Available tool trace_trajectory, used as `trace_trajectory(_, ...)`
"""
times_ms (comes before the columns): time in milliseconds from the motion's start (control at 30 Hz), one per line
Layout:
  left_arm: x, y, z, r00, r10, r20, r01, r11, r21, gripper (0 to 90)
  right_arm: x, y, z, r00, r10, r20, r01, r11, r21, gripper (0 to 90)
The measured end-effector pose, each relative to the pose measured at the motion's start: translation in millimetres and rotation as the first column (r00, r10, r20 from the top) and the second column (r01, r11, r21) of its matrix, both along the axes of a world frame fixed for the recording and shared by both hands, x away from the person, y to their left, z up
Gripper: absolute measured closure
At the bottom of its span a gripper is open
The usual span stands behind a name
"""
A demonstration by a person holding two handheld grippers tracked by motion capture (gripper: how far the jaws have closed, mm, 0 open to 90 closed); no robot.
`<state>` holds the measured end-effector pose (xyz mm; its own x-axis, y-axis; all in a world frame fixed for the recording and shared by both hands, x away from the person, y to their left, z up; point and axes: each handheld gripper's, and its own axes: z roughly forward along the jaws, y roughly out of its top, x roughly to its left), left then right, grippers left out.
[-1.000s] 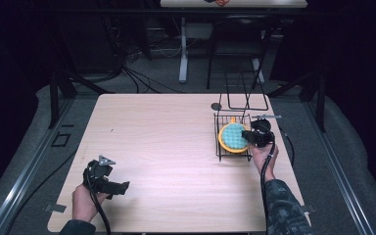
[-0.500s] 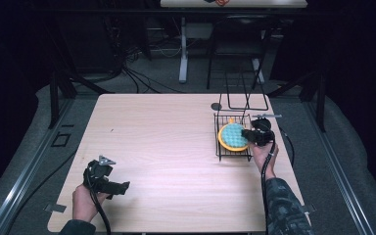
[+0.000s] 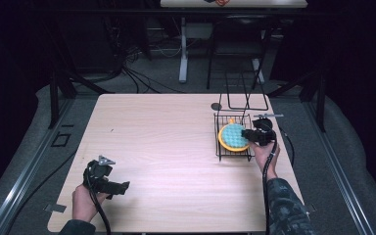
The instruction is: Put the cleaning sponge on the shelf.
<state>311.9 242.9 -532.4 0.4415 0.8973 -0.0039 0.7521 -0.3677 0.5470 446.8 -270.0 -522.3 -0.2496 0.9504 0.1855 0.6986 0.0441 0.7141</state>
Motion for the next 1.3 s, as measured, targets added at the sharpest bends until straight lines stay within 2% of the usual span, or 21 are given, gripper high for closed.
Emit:
trace_trajectory(233, -0.6, -1.1, 0.2, 1.0000, -0.002, 0.003, 0.002, 1.0000, -0.002, 0.5, -8.8, -10.6, 8.3, 0.9998, 0.017, 0.008, -0.017, 0.9997, 0.020, 52.6)
trace_trajectory(500, -0.6, -1.3, 0.3, 1.0000, -0.001, 0.003, 0.001, 1.0000, 0.001, 0.5, -25.5, -10.2, 26.0, 0.9955, 0.086, 0.041, -0.086, 0.9963, 0.006, 33.7)
trace_trajectory(633, -0.5, -1.0, 0.0, 1.0000, -0.003, -0.002, 0.003, 1.0000, 0.005, 0.5, -38.2, -5.6, 35.3, 0.9921, 0.119, 0.041, -0.119, 0.9928, 0.015, 22.0)
trace_trajectory(733, -0.2, -1.4, -0.2, 1.0000, -0.004, 0.000, 0.004, 1.0000, 0.005, 0.5, -48.1, -4.5, 42.5, 0.9880, 0.141, 0.061, -0.141, 0.9899, -0.003, 17.0)
trace_trajectory(1000, -0.4, -2.9, -0.7, 1.0000, -0.007, -0.002, 0.007, 0.9999, 0.010, 0.5, -78.9, 0.2, 60.2, 0.9737, 0.206, 0.098, -0.205, 0.9786, -0.014, 7.8)
trace_trajectory(1200, -0.6, -2.6, -0.5, 1.0000, -0.006, 0.001, 0.006, 1.0000, 0.007, 0.5, -103.8, 1.1, 70.4, 0.9593, 0.261, 0.109, -0.258, 0.9654, -0.038, 3.0)
trace_trajectory(1300, -0.6, -2.8, -0.6, 1.0000, -0.006, 0.002, 0.006, 1.0000, 0.007, 0.5, -114.9, -0.8, 71.9, 0.9558, 0.275, 0.105, -0.270, 0.9612, -0.054, 1.6)
